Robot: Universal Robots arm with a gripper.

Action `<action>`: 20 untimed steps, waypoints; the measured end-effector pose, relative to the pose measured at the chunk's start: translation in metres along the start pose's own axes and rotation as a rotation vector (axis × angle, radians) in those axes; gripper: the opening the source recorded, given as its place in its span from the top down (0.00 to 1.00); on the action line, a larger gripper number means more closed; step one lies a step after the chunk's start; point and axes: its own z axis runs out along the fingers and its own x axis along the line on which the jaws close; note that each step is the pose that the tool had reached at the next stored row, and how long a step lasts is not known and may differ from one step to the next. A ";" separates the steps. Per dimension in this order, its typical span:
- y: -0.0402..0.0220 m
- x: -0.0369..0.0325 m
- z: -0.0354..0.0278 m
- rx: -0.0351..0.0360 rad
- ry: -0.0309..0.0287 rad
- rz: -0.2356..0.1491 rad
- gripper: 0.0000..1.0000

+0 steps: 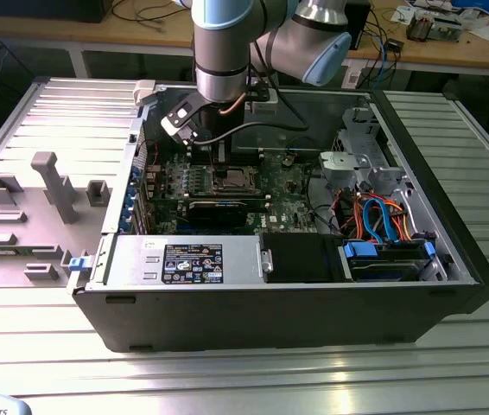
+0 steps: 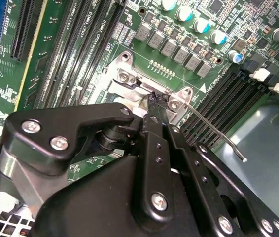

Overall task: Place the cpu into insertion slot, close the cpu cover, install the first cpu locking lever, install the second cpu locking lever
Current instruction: 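Close the cpu cover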

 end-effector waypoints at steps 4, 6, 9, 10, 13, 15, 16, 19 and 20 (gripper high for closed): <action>-0.0004 0.0001 -0.0015 -0.0002 0.0002 0.000 0.89; -0.0003 0.0000 -0.0030 -0.0001 0.0001 0.000 0.89; 0.0001 0.0000 -0.0036 -0.0002 0.0001 0.000 0.89; 0.0009 0.0000 -0.0037 0.0000 0.0000 0.000 0.89; 0.0108 0.0000 -0.0035 0.0007 -0.0001 0.000 0.89; 0.0186 0.0000 -0.0033 0.0014 0.0000 0.000 0.89; 0.0198 0.0000 -0.0033 0.0017 0.0000 0.000 0.89; 0.0217 -0.0016 -0.0028 0.0029 0.0000 0.000 0.89; 0.0221 -0.0024 -0.0028 0.0035 0.0000 0.000 0.89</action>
